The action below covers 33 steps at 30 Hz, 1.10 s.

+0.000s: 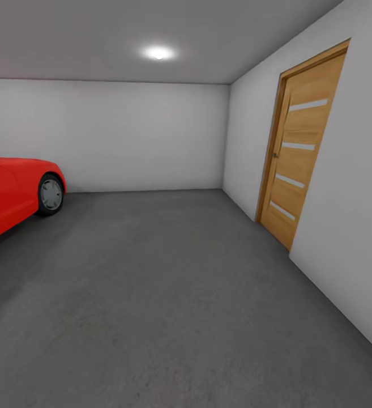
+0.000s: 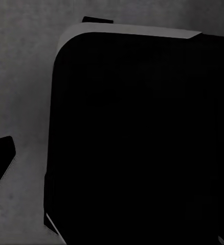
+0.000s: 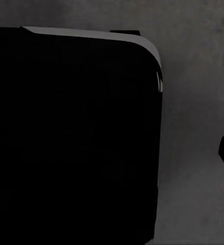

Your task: Move the two storage containers from the living room to the garage. In the garage, place one container on the floor and stack the other container on top of it (either order is fine).

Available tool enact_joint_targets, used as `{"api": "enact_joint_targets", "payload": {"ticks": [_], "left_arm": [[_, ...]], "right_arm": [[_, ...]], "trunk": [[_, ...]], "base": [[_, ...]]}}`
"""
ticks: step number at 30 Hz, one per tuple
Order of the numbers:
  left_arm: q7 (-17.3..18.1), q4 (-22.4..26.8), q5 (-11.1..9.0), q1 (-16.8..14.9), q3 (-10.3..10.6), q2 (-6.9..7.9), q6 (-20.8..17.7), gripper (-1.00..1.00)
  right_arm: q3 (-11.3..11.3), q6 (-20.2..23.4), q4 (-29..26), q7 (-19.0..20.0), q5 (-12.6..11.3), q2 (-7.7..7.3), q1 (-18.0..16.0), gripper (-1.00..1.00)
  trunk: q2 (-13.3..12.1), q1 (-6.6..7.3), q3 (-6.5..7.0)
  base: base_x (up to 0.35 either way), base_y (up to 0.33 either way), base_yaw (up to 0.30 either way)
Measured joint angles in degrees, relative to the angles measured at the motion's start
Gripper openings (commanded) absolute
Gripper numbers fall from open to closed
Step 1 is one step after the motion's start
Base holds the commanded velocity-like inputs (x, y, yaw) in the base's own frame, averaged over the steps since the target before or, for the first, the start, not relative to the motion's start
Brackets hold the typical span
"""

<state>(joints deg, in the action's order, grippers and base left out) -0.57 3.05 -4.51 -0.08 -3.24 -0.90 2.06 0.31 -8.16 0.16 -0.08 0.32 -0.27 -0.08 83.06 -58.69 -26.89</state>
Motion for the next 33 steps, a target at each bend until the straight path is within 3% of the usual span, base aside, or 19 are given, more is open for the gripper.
{"api": "enact_joint_targets", "payload": {"ticks": [33], "left_arm": [[0.0,-0.05,-0.01,0.0,0.0,-0.04,-0.09,1.0]], "right_arm": [[0.19,0.41,0.0,0.0,0.08,0.02,0.0,1.0]], "trunk": [[0.0,0.0,0.0]], "base": [[0.323,0.0,0.0]]}}
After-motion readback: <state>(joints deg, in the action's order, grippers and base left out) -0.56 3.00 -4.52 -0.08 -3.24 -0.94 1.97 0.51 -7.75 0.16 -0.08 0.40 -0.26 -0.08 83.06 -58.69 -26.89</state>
